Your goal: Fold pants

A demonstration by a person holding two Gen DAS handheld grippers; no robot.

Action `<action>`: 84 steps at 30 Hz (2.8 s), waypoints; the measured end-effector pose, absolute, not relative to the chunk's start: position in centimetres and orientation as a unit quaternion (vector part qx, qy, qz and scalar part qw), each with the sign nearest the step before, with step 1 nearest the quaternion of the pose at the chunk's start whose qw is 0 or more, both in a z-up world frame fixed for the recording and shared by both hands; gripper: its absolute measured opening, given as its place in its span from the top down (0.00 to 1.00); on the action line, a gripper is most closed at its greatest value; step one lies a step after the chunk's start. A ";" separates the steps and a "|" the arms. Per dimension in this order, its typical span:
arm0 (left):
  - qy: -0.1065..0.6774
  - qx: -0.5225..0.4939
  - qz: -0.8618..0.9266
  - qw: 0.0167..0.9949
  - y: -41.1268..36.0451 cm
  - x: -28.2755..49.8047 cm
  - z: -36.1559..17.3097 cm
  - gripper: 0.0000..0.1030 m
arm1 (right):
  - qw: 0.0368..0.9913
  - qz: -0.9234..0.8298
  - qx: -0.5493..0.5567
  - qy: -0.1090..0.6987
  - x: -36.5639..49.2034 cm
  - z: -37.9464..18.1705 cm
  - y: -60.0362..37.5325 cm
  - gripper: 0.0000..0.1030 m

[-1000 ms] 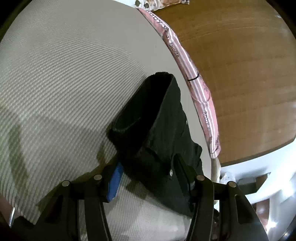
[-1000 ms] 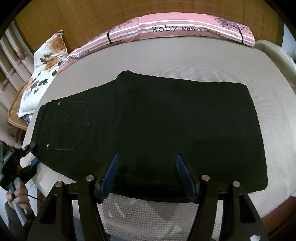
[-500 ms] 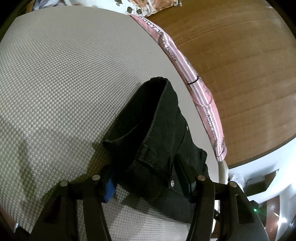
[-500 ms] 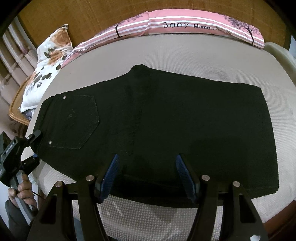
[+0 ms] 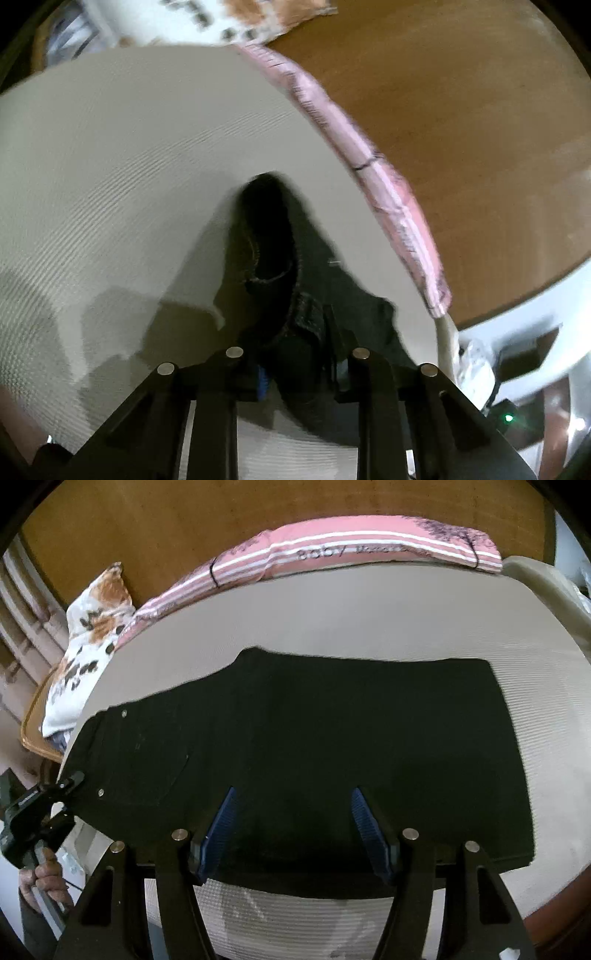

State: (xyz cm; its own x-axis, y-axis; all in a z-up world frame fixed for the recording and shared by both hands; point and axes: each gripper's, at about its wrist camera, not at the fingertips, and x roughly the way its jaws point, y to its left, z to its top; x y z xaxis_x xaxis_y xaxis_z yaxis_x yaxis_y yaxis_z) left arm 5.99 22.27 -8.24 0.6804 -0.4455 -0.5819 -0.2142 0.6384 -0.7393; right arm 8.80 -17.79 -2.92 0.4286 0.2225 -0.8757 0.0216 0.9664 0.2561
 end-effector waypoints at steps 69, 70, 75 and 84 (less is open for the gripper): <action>0.501 -0.033 -0.170 0.848 -5.1 11.6 -8.6 0.39 | 0.703 0.280 0.343 0.556 17.6 -11.8 -33.6 0.67; 0.501 -0.034 -0.170 0.848 -5.1 11.5 -8.6 0.38 | 0.701 0.292 0.333 0.558 17.4 -11.8 -33.1 0.67; 0.506 -0.045 -0.165 0.846 -4.9 11.8 -8.9 0.34 | 0.705 0.269 0.354 0.552 18.0 -12.0 -32.4 0.70; 0.502 -0.070 -0.160 0.847 -4.6 12.3 -8.1 0.34 | 0.758 0.211 0.324 0.525 16.1 -7.6 -31.4 0.89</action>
State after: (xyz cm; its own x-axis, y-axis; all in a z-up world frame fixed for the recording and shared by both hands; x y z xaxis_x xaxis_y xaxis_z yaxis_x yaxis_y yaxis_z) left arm 12.31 -4.56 -8.06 0.4449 -0.3411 -0.8280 0.2014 0.9390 -0.2786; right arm 16.13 -31.39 -7.64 0.3586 0.6605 -0.6597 0.0196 0.7012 0.7127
